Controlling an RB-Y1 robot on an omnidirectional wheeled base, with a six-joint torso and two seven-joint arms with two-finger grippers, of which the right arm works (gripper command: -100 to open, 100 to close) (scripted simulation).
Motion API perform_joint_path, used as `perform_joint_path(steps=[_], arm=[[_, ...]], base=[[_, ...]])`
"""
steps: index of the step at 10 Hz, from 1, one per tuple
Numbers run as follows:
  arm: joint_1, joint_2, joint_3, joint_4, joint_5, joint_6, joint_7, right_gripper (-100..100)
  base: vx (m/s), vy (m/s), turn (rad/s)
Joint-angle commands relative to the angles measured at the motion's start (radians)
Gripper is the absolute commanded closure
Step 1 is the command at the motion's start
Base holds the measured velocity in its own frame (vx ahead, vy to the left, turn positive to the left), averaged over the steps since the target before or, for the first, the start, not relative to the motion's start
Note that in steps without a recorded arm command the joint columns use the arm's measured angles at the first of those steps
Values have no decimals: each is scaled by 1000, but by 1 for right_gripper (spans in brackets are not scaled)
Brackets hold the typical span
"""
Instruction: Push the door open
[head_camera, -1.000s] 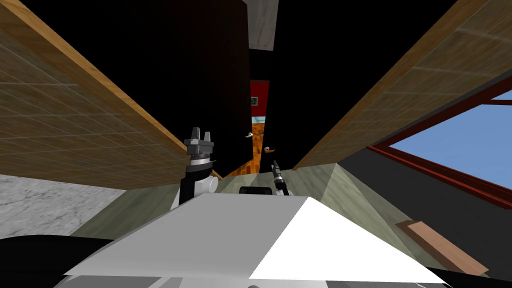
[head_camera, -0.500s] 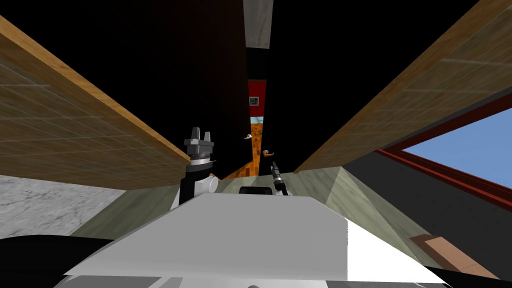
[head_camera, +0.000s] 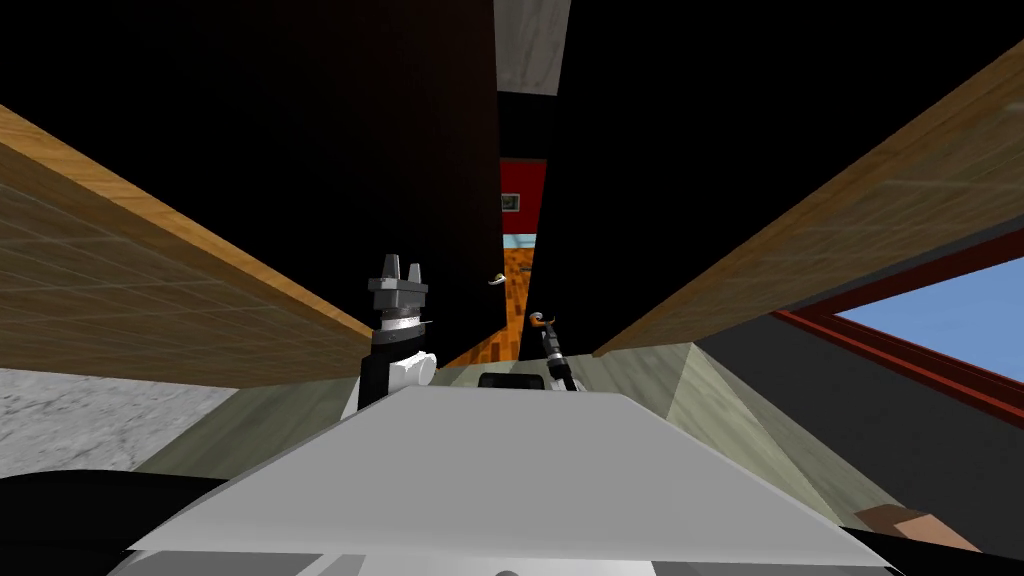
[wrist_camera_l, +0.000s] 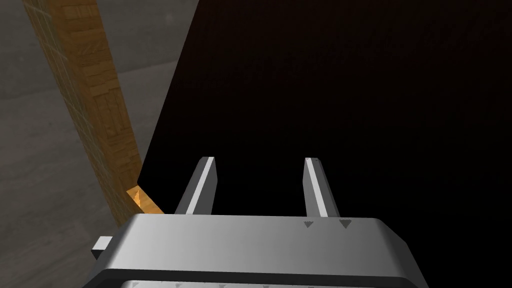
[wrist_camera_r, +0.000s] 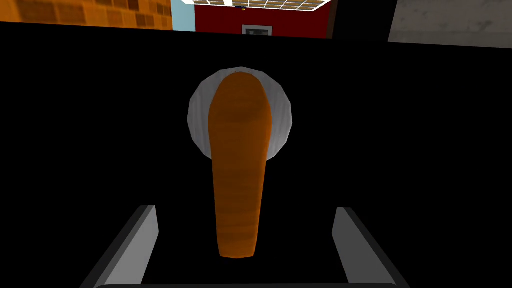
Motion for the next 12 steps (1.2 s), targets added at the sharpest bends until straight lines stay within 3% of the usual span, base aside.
perform_joint_path(steps=[1,3,4,9,10,12], arm=[[-8,5,-5,9,-1,0,1,-100],[-11,7,-6,13,-1,-2,2,-100],[-11,7,-6,13,-1,-2,2,100],[-11,7,-6,13,-1,-2,2,100],[-28,4,-39,25,-24,-6,21,100],[-37,2,-65,36,-42,-11,36,100]], base=[[211,33,24],[134,9,13],[-9,1,-5],[-8,-1,4],[24,-4,170],[34,-14,171]])
